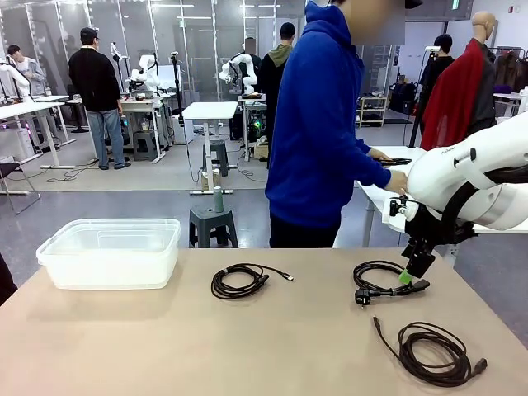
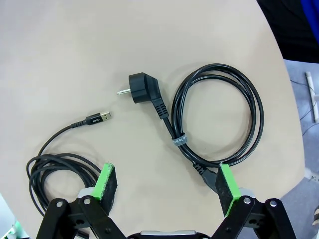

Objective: Organize and store the cables.
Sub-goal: Place the Power Cable into the Organizing box.

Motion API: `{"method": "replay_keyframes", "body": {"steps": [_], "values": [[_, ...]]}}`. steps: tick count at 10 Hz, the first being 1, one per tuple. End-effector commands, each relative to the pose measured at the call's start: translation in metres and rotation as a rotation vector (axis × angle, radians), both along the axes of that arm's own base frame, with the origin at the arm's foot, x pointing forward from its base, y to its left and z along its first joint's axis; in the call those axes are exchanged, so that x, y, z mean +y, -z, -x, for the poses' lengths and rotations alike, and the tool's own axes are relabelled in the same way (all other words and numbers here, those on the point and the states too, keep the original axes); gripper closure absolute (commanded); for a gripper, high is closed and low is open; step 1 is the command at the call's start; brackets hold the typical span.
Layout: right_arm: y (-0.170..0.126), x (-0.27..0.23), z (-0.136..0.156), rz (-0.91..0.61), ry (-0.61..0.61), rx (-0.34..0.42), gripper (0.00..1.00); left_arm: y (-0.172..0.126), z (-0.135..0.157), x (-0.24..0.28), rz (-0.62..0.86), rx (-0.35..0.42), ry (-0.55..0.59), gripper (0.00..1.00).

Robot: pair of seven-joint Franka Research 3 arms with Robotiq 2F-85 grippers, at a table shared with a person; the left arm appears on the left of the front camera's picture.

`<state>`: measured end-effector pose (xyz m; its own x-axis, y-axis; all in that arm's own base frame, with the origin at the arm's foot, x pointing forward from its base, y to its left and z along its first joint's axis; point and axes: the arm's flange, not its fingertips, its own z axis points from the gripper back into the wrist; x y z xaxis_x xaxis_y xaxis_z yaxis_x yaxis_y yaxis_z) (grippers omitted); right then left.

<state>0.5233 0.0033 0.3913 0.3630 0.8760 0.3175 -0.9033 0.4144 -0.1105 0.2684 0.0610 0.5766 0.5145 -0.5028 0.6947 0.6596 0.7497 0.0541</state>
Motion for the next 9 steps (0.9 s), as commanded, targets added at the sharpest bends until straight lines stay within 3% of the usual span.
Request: {"method": "replay_keyframes", "body": {"steps": [1, 9], "values": [[0.007, 0.002, -0.007, -0.004, -0.009, -0.009, 0.0, 0.0, 0.0, 0.001, 0.0, -0.001, 0.002, 0.0], [0.062, 0.003, -0.046, -0.004, -0.016, 0.101, 0.0, 0.0, 0.0, 0.001, 0.0, -0.001, 0.002, 0.0]]}}
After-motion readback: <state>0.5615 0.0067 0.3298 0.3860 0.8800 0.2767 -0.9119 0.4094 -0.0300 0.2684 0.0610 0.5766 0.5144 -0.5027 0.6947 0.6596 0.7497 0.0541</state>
